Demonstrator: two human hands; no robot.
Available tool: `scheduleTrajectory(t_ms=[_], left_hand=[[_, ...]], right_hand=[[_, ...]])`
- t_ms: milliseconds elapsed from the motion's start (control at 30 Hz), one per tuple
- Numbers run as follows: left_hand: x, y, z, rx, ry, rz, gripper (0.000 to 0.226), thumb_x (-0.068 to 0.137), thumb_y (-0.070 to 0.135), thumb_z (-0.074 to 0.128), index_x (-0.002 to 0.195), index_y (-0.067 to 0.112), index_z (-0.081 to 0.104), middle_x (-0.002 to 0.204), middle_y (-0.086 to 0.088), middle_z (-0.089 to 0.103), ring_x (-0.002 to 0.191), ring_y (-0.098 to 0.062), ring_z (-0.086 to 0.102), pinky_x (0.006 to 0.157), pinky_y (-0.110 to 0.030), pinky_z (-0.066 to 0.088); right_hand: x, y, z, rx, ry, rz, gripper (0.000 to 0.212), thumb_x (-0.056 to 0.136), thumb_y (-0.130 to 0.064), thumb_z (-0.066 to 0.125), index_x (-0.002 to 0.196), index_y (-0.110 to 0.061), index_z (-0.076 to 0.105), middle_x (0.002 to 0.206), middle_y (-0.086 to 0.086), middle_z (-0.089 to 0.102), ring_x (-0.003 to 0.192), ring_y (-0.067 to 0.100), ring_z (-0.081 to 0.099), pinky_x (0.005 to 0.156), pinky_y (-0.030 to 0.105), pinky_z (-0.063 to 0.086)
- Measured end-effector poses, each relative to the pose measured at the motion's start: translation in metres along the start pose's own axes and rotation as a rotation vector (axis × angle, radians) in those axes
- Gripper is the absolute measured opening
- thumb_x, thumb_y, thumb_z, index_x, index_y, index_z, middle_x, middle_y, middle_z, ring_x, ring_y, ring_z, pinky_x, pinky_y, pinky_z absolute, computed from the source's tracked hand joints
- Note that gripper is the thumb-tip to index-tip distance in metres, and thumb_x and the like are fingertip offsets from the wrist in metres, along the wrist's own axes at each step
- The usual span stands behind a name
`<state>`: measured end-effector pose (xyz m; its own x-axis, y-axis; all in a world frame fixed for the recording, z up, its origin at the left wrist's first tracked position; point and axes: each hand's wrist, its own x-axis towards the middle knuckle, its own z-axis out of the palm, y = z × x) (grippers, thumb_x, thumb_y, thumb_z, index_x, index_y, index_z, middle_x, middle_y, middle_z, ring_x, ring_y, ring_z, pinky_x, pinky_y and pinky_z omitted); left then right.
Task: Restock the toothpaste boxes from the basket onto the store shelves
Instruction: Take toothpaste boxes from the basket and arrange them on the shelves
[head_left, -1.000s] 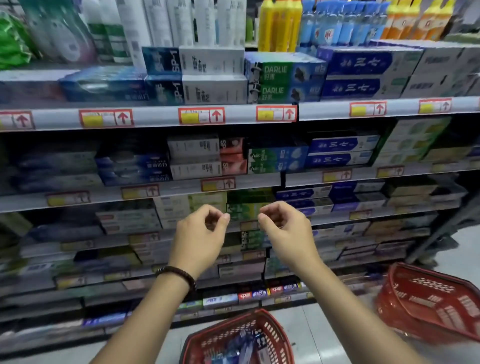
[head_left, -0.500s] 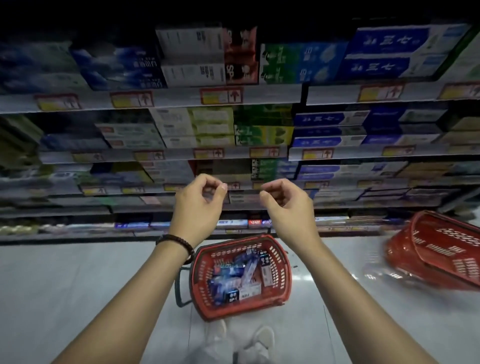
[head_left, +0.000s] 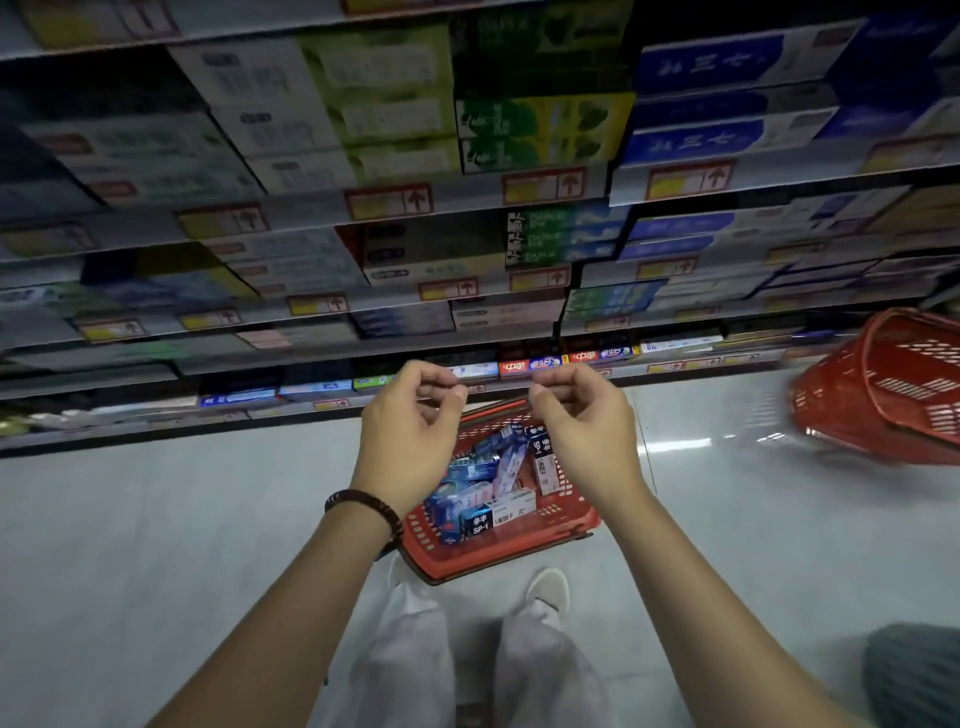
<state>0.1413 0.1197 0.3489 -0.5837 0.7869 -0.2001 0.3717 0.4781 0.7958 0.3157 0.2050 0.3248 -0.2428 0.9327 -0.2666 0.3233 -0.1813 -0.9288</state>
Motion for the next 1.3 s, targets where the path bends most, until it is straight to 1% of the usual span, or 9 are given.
scheduleTrajectory(t_ms=[267, 433, 567, 700, 867, 1100, 1133, 1200, 1300], left_hand=[[0.037, -0.109, 0.057, -0.045, -0.027, -0.104, 0.012, 0.101, 0.033, 0.066, 0.112, 0.026, 0.064, 0.103, 0.014, 0.068, 0.089, -0.005, 0.068, 0.076, -0.027, 0.060], [0.057, -0.176, 0.102, 0.018, -0.087, -0.090, 0.014, 0.101, 0.032, 0.067, 0.113, 0.027, 0.060, 0.103, 0.013, 0.068, 0.090, -0.002, 0.067, 0.078, -0.026, 0.059], [0.065, -0.223, 0.143, 0.044, -0.158, -0.078, 0.018, 0.100, 0.031, 0.068, 0.115, 0.027, 0.057, 0.108, 0.011, 0.065, 0.094, -0.002, 0.065, 0.081, -0.026, 0.058], [0.067, -0.270, 0.180, 0.047, -0.202, -0.048, 0.021, 0.101, 0.032, 0.067, 0.118, 0.028, 0.055, 0.118, 0.009, 0.061, 0.099, -0.007, 0.064, 0.083, -0.026, 0.055], [0.077, -0.327, 0.219, 0.046, -0.211, -0.080, 0.026, 0.100, 0.034, 0.066, 0.124, 0.030, 0.054, 0.125, 0.012, 0.058, 0.109, -0.013, 0.065, 0.092, -0.040, 0.059], [0.092, -0.382, 0.259, 0.070, -0.213, -0.114, 0.033, 0.101, 0.038, 0.064, 0.132, 0.033, 0.052, 0.133, 0.014, 0.053, 0.116, -0.011, 0.061, 0.096, -0.040, 0.058], [0.094, -0.388, 0.263, 0.072, -0.213, -0.123, 0.033, 0.101, 0.039, 0.063, 0.132, 0.033, 0.052, 0.133, 0.014, 0.053, 0.117, -0.011, 0.061, 0.097, -0.040, 0.058], [0.096, -0.399, 0.271, 0.071, -0.217, -0.134, 0.033, 0.101, 0.039, 0.063, 0.132, 0.035, 0.052, 0.132, 0.015, 0.053, 0.118, -0.010, 0.060, 0.098, -0.041, 0.058], [0.097, -0.411, 0.281, 0.058, -0.217, -0.143, 0.032, 0.100, 0.040, 0.062, 0.130, 0.038, 0.051, 0.133, 0.016, 0.052, 0.119, -0.010, 0.059, 0.099, -0.041, 0.057]], right_hand=[[0.020, 0.111, 0.044, -0.037, 0.016, 0.133, 0.007, 0.098, -0.025, 0.074, 0.097, -0.031, 0.072, 0.089, -0.009, 0.075, 0.090, 0.011, 0.073, 0.080, 0.046, 0.065], [0.037, 0.179, 0.065, -0.073, -0.038, 0.178, 0.007, 0.099, -0.025, 0.074, 0.102, -0.030, 0.070, 0.091, -0.014, 0.074, 0.091, 0.004, 0.072, 0.073, 0.031, 0.064], [0.054, 0.236, 0.080, -0.100, -0.007, 0.213, 0.009, 0.096, -0.020, 0.076, 0.103, -0.024, 0.072, 0.093, -0.012, 0.075, 0.088, 0.001, 0.070, 0.069, 0.015, 0.055], [0.074, 0.295, 0.095, -0.161, 0.004, 0.260, 0.011, 0.094, -0.028, 0.079, 0.103, -0.027, 0.072, 0.095, -0.014, 0.076, 0.089, 0.003, 0.072, 0.076, 0.024, 0.059], [0.105, 0.360, 0.117, -0.312, -0.040, 0.235, 0.017, 0.096, -0.032, 0.076, 0.110, -0.024, 0.069, 0.099, -0.013, 0.072, 0.089, 0.002, 0.068, 0.073, 0.018, 0.053], [0.148, 0.428, 0.149, -0.380, 0.047, 0.279, 0.021, 0.097, -0.030, 0.076, 0.113, -0.023, 0.066, 0.098, -0.003, 0.073, 0.081, 0.016, 0.071, 0.077, 0.039, 0.061], [0.152, 0.436, 0.153, -0.376, 0.064, 0.290, 0.022, 0.097, -0.030, 0.076, 0.114, -0.022, 0.065, 0.100, -0.002, 0.072, 0.082, 0.017, 0.071, 0.076, 0.039, 0.060], [0.162, 0.449, 0.160, -0.385, 0.088, 0.298, 0.026, 0.097, -0.028, 0.076, 0.119, -0.019, 0.065, 0.109, 0.000, 0.071, 0.090, 0.017, 0.067, 0.075, 0.029, 0.053], [0.178, 0.469, 0.168, -0.418, 0.089, 0.298, 0.038, 0.097, -0.028, 0.077, 0.129, -0.013, 0.063, 0.122, 0.003, 0.069, 0.108, 0.021, 0.065, 0.085, 0.024, 0.047]])
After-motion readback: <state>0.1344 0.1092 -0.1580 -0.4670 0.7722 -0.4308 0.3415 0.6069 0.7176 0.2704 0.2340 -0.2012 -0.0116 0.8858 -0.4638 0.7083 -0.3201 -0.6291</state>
